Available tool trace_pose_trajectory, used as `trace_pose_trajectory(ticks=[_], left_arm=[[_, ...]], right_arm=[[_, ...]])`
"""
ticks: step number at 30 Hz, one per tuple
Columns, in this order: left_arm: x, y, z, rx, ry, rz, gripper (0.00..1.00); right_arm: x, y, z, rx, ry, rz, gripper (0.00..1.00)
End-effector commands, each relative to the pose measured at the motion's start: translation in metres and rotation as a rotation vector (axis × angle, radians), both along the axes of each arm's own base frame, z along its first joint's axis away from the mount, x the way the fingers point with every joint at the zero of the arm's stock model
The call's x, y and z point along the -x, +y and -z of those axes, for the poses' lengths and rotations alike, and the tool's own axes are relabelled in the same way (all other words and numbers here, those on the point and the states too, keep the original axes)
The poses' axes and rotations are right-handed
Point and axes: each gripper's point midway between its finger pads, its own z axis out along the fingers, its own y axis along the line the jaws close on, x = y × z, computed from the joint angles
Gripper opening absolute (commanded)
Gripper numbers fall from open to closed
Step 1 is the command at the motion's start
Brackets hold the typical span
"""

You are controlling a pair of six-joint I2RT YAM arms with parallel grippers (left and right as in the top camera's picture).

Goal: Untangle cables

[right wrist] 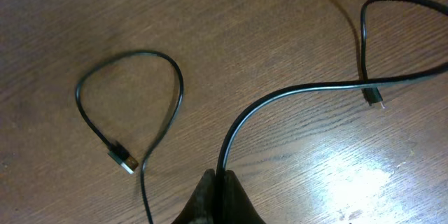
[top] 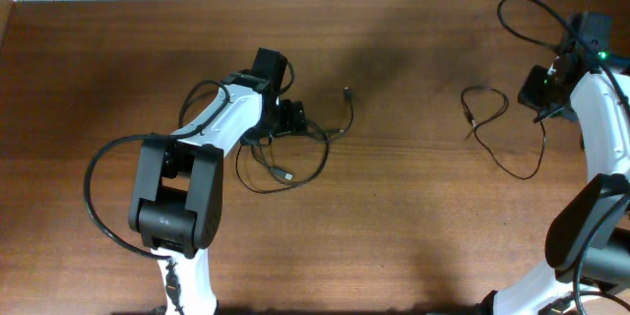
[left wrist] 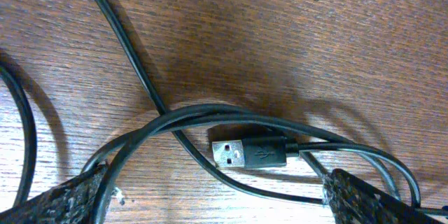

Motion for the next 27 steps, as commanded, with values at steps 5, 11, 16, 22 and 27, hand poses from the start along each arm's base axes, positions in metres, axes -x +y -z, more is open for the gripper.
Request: trace_pose_trajectory(ticks=[5,11,16,22,27], left_arm=[[0.019,0.011,0.03,-0.033,0.09,-0.006,0.99],[0.019,0.011,0.03,-0.033,0.09,-0.006,0.99],[0.019,0.011,0.03,-0.033,0.09,-0.006,0.99],[0.019,0.011,0.03,-0.033,0.09,-0.006,0.99],[0.019,0.011,0.03,-0.033,0.09,-0.006,0.99]], right_arm=[[-0.024,-0.021,0.056,0.085,0.052,-0.06,0.04],[-0.032,0.005,0.081,-0.077,0.036,-0.083,0.34],[-0.033,0.012,0.099,-0.13,0.049,-0.06,0.99],[-0.027,0.003,0.142,-0.089,0.125,0.043,0.92],[-0.018,-0.029,0.148,0.032,0.168,0.057,0.04]])
